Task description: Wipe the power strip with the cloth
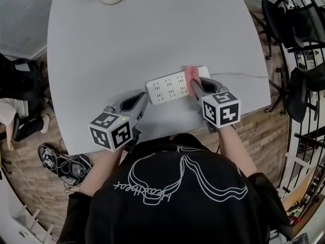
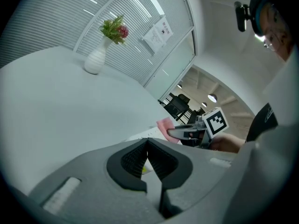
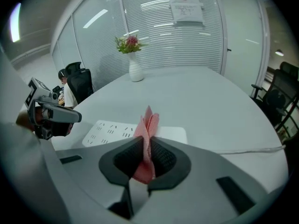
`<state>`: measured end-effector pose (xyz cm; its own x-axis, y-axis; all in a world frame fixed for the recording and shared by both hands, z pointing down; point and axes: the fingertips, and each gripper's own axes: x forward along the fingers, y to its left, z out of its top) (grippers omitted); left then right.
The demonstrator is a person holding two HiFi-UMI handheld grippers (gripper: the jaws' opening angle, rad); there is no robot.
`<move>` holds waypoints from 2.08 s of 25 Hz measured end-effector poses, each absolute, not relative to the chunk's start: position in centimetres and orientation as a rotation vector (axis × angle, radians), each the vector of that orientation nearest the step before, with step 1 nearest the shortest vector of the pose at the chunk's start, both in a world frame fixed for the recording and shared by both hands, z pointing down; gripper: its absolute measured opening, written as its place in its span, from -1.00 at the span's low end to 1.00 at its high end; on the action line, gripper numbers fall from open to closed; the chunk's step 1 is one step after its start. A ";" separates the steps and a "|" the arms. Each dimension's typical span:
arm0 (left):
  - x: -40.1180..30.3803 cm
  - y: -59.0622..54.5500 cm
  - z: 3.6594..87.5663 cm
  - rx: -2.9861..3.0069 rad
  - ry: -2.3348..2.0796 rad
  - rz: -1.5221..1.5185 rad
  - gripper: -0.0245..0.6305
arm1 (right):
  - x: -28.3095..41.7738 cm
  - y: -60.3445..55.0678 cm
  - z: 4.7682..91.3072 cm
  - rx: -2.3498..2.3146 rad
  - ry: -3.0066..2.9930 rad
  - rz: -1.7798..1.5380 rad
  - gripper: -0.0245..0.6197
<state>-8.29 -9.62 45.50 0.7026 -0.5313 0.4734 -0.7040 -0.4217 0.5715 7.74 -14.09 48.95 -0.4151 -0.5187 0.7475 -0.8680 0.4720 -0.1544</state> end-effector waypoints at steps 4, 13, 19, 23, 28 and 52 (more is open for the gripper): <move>-8.0 -9.5 45.2 2.133 -0.927 0.286 -0.88 | 9.8 -14.3 48.9 1.195 -2.059 0.717 -0.77; -7.9 -9.5 44.9 2.132 -0.917 0.265 -0.88 | 13.0 -14.7 48.8 1.263 -1.995 0.708 -0.77; -8.0 -9.6 44.8 2.136 -0.923 0.269 -0.88 | 14.1 -15.0 48.9 1.275 -1.990 0.692 -0.77; -8.3 -9.5 44.8 2.135 -0.924 0.277 -0.88 | 14.2 -15.0 48.9 1.283 -1.992 0.708 -0.78; -8.6 -9.7 44.6 2.135 -0.932 0.263 -0.88 | 14.3 -15.0 48.3 1.304 -2.018 0.742 -0.79; -11.0 -9.0 43.9 2.108 -1.015 0.241 -0.88 | -1.1 -13.0 44.0 0.914 -2.367 0.707 -0.79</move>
<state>-10.95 -9.04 43.93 0.6649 -0.5862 0.4628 -0.7317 -0.3867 0.5614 -1.07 -12.98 44.00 -0.6483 -0.4539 0.6113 -0.7148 0.6394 -0.2832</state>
